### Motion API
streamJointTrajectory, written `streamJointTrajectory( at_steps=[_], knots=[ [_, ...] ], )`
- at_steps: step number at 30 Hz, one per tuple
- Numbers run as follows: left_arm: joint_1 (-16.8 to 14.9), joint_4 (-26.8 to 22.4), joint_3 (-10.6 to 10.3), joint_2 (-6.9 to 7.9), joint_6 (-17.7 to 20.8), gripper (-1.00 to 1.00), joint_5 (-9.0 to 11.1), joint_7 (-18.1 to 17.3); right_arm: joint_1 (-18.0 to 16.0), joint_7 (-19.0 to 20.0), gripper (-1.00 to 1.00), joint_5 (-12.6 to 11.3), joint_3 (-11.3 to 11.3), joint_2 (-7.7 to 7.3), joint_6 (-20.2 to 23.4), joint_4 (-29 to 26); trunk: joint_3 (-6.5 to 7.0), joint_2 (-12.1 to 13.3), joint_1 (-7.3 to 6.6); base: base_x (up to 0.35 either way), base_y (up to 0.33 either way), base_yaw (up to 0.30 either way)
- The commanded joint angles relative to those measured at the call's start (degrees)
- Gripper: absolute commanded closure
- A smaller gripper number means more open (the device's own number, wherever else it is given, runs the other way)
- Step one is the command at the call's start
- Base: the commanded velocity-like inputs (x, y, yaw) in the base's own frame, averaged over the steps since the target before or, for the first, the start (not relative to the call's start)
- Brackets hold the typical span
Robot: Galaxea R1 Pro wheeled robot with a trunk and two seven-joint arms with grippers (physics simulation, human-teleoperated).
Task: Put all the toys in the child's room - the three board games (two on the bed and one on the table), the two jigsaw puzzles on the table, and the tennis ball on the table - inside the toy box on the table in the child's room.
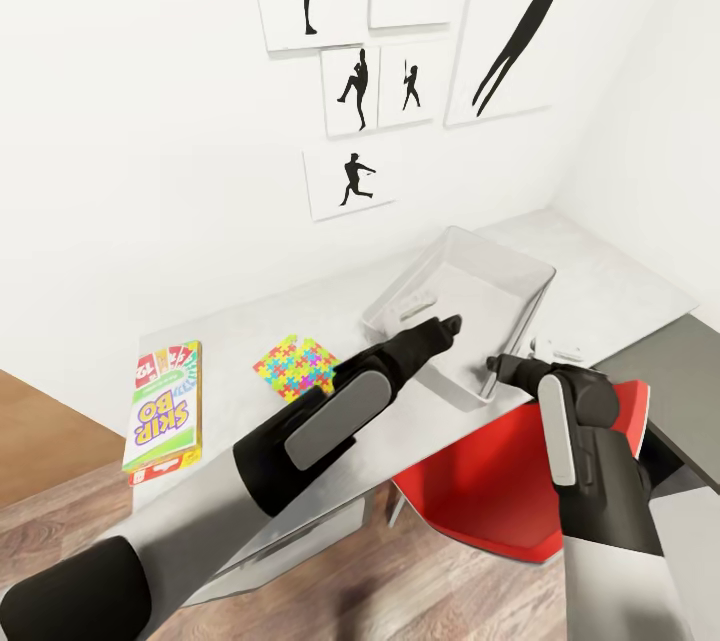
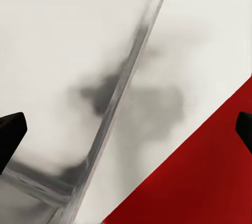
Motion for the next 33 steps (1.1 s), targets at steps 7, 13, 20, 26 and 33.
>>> streamJointTrajectory(
  at_steps=[7,13,20,26,33],
  knots=[
    [0.2,-3.9,0.6,1.18,2.0,-1.00,0.2,0.3,-0.1,2.2,-1.00,-6.9,-0.3,-0.75,0.2,-0.2,-0.10,-0.1,0.03,0.000,0.000,0.000],
    [0.3,-5.1,0.9,3.68,2.6,-1.00,0.5,0.1,-0.1,3.5,-1.00,-13.2,-0.6,-1.08,0.2,-0.2,-0.10,-0.1,0.03,0.000,0.000,0.000],
    [3.9,-10.2,5.3,10.05,11.5,-1.00,1.8,-0.5,-0.1,9.7,-1.00,-14.6,-3.1,-3.03,0.2,-0.2,-0.10,-0.1,0.03,0.000,0.000,0.000],
    [10.7,-11.1,19.6,19.33,31.6,-1.00,11.3,-14.2,1.4,22.2,-1.00,-17.4,-9.3,-8.83,0.2,-0.3,-0.10,-0.1,0.03,0.000,0.000,0.000],
    [18.7,-10.3,34.8,34.80,48.7,-1.00,12.5,-45.0,8.9,40.2,-1.00,-23.0,-19.6,-16.77,0.2,-0.2,-0.10,-0.1,0.03,0.000,0.000,0.000]
  ],
)
